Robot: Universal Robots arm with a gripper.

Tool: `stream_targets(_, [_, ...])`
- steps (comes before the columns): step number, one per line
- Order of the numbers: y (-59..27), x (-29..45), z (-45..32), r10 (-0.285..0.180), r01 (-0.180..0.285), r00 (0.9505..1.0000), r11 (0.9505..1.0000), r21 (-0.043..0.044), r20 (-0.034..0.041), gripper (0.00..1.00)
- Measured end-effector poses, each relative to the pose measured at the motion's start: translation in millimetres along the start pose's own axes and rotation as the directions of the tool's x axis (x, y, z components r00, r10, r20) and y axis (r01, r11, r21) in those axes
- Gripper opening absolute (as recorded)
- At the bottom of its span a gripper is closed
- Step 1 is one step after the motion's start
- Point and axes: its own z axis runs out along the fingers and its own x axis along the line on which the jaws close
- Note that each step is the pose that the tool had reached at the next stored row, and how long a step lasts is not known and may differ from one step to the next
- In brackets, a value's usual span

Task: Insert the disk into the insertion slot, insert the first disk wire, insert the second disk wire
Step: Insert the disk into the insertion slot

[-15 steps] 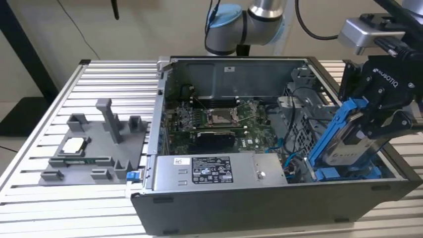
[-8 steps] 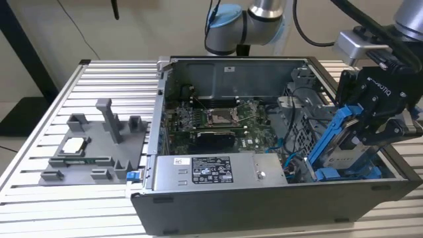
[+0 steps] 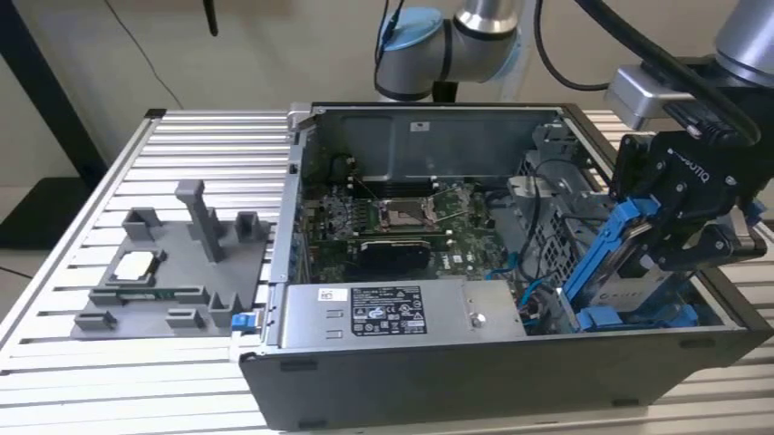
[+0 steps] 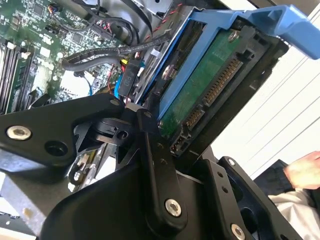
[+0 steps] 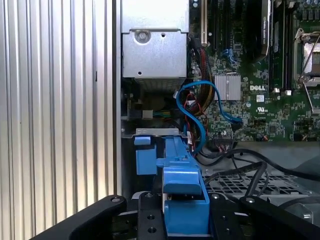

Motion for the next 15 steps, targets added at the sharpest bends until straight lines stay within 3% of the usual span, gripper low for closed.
stream_targets(9, [-0.1,0.0,0.9,0.000,0.000,1.0000,1.0000,0.0000,0.0000,0.34])
stream_targets(12, [-0.1,0.0,1.0,0.000,0.000,1.0000,1.0000,-0.0001,0.0001,0.47])
stream_targets(15, [0.1,0.0,-1.2,0.000,0.000,1.0000,1.0000,-0.0011,0.0003,0.47])
